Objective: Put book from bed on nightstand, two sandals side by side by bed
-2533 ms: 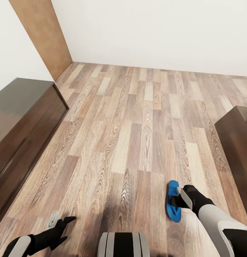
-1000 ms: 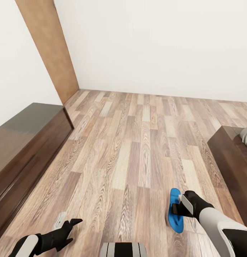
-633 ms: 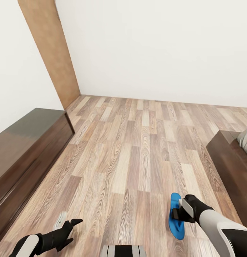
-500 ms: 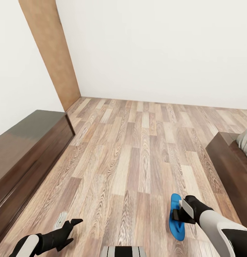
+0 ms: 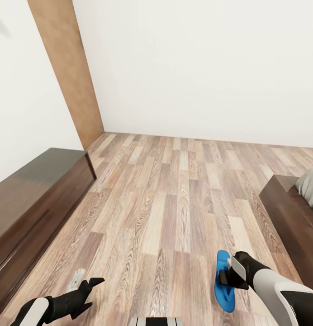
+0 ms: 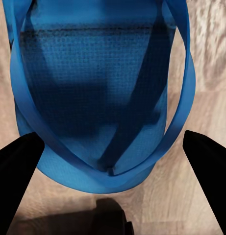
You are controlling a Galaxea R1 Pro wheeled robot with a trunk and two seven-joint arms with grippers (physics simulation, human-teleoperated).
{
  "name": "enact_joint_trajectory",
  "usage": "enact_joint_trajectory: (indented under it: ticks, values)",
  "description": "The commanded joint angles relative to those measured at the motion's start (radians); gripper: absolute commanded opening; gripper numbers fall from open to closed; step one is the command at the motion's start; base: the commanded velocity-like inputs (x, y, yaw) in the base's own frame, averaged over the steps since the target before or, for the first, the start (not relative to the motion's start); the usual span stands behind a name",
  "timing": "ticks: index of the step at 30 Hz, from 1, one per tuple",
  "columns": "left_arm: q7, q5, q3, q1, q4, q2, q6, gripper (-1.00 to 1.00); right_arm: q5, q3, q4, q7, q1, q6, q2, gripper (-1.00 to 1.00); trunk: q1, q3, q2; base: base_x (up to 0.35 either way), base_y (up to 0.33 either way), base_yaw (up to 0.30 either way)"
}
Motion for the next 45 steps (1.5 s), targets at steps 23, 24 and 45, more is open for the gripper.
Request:
enact_joint_trajectory:
  ticks: [23, 24, 45]
  values:
    - [-0.006, -0.007, 0.003, 0.000, 0.018, -0.004, 0.008, 1.00, -0.006, 0.000, 0.011, -0.003, 0.001, 0.004, 0.005, -1.00, -0.011, 0.088, 0.005, 0.000, 0.000, 0.000]
    - [-0.006, -0.007, 0.003, 0.000, 0.020, -0.004, 0.009, 1.00, -0.005, 0.000, 0.011, -0.003, 0.001, 0.004, 0.006, -1.00, -0.011, 0.092, 0.005, 0.000, 0.000, 0.000]
    - [-0.003, -0.008, 0.003, 0.000, 0.041, -0.004, 0.010, 1.00, -0.006, 0.000, 0.091, -0.001, 0.003, -0.013, 0.006, -1.00, -0.061, 0.137, 0.097, 0.000, 0.000, 0.000]
